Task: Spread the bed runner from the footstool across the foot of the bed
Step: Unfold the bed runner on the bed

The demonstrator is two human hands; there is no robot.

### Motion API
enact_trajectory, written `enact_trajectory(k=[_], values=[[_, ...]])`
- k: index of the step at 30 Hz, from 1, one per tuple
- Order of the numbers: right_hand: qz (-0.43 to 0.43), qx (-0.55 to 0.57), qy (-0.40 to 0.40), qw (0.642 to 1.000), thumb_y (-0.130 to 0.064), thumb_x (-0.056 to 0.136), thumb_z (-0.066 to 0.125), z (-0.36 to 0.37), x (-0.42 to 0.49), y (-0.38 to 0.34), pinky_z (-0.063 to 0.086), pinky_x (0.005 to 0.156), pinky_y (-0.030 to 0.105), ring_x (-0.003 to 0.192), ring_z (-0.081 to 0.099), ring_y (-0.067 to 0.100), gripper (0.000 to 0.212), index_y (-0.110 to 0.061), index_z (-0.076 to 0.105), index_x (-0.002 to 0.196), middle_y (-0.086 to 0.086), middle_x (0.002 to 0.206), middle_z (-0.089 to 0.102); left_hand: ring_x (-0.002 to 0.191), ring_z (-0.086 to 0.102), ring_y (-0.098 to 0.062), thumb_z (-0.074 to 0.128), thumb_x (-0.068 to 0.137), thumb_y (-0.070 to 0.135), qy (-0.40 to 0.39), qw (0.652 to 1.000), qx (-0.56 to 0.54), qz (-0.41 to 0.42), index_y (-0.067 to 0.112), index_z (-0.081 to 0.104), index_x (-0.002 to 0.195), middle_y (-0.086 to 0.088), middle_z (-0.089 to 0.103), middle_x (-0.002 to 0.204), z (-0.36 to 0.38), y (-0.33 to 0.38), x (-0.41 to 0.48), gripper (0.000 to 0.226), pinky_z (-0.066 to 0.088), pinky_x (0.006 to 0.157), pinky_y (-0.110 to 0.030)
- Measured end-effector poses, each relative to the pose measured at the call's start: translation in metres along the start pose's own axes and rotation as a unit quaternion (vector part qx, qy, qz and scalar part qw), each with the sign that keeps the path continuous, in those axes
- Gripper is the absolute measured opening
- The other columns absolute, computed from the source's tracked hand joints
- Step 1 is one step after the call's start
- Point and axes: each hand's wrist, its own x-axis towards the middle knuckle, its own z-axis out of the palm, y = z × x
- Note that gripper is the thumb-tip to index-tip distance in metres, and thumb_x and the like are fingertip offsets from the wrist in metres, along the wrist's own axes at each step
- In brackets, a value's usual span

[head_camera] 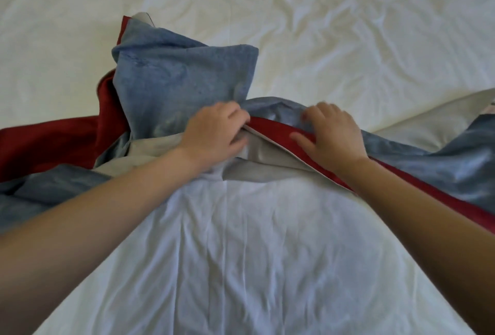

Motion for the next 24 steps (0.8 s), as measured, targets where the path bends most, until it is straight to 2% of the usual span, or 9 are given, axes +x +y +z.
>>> enact_trajectory(k=[2, 4, 8, 11, 13, 16, 19, 21, 24], values=[[-0.024, -0.031, -0.071, 0.997, -0.051, 0.08, 0.064, 0.007, -0.024, 0.0, 0.044, 0.065, 0.033, 0.09, 0.059, 0.025, 0.041, -0.022, 0.057, 0.108, 0.001, 0.099, 0.062, 0.097, 0.059, -0.028, 0.071, 0.075, 0.034, -0.043, 0.998, 0.036, 0.028, 0.015, 0.06, 0.114, -0.006, 0.062, 0.109, 0.008, 0.005, -0.011, 0.045, 0.052, 0.073, -0.041], [0.006, -0.099, -0.148, 0.984, -0.047, 0.08, 0.065, 0.016, -0.038, -0.003, 0.045, 0.064, 0.032, 0.097, 0.057, 0.024, 0.048, -0.025, 0.049, 0.121, 0.0, 0.107, 0.057, 0.108, 0.057, -0.027, 0.069, 0.078, 0.036, -0.064, 0.997, 0.034, -0.01, 0.017, 0.052, 0.129, -0.004, 0.058, 0.123, 0.016, 0.004, -0.015, 0.056, 0.051, 0.08, -0.041], [0.092, -0.157, -0.13, 0.975, -0.009, 0.084, 0.058, 0.025, -0.047, -0.005, 0.038, 0.055, 0.034, 0.091, 0.057, 0.03, 0.024, -0.017, 0.052, 0.107, 0.006, 0.098, 0.056, 0.108, 0.057, -0.032, 0.065, 0.083, 0.039, -0.081, 0.991, -0.026, -0.103, 0.02, 0.042, 0.138, -0.009, 0.05, 0.128, 0.02, 0.006, -0.002, 0.062, 0.049, 0.079, -0.043], [0.116, -0.117, -0.123, 0.979, -0.006, 0.087, 0.051, 0.029, -0.058, -0.01, 0.039, 0.056, 0.034, 0.088, 0.06, 0.032, 0.012, -0.014, 0.054, 0.095, 0.008, 0.091, 0.059, 0.099, 0.054, -0.032, 0.06, 0.088, 0.031, -0.068, 0.99, 0.045, -0.115, 0.016, 0.063, 0.11, -0.01, 0.051, 0.111, 0.014, 0.014, -0.001, 0.027, 0.044, 0.075, -0.041], [0.11, -0.103, -0.145, 0.978, -0.008, 0.086, 0.05, 0.028, -0.074, -0.014, 0.042, 0.06, 0.034, 0.088, 0.06, 0.03, 0.016, -0.016, 0.057, 0.098, 0.006, 0.092, 0.06, 0.099, 0.051, -0.031, 0.057, 0.088, 0.022, -0.062, 0.991, 0.09, -0.078, 0.013, 0.064, 0.097, -0.009, 0.051, 0.108, 0.013, 0.02, -0.008, 0.014, 0.038, 0.077, -0.039], [0.088, -0.11, -0.198, 0.97, -0.012, 0.085, 0.052, 0.023, -0.109, -0.017, 0.045, 0.062, 0.032, 0.088, 0.06, 0.025, 0.021, -0.021, 0.058, 0.103, 0.0, 0.094, 0.06, 0.097, 0.053, -0.032, 0.055, 0.085, 0.012, -0.059, 0.996, 0.058, -0.014, 0.01, 0.059, 0.092, -0.01, 0.054, 0.105, 0.014, 0.027, -0.027, 0.009, 0.039, 0.078, -0.04], [0.08, -0.12, -0.231, 0.962, -0.017, 0.086, 0.054, 0.02, -0.154, -0.018, 0.04, 0.06, 0.029, 0.091, 0.06, 0.023, 0.023, -0.023, 0.059, 0.108, -0.001, 0.097, 0.061, 0.064, 0.064, -0.029, 0.065, 0.068, 0.001, -0.043, 0.995, 0.074, 0.059, 0.012, 0.061, 0.079, -0.007, 0.063, 0.07, 0.015, 0.044, -0.056, 0.016, 0.044, 0.056, -0.034], [0.081, -0.129, -0.255, 0.955, -0.019, 0.086, 0.052, 0.021, -0.186, -0.02, 0.042, 0.063, 0.03, 0.093, 0.06, 0.02, 0.024, -0.025, 0.059, 0.108, -0.003, 0.098, 0.06, 0.048, 0.062, -0.02, 0.065, 0.063, 0.007, -0.054, 0.987, 0.099, 0.116, 0.018, 0.063, 0.067, 0.0, 0.059, 0.052, 0.016, 0.058, -0.078, 0.011, 0.043, 0.048, -0.025], [0.085, -0.169, -0.315, 0.93, -0.015, 0.085, 0.045, 0.025, -0.218, -0.022, 0.047, 0.071, 0.028, 0.101, 0.056, 0.013, 0.032, -0.029, 0.055, 0.112, -0.008, 0.104, 0.057, 0.04, 0.056, -0.014, 0.065, 0.052, 0.016, -0.051, 0.978, 0.082, 0.183, 0.019, 0.059, 0.048, 0.003, 0.054, 0.043, 0.028, 0.081, -0.113, 0.007, 0.042, 0.046, -0.019]])
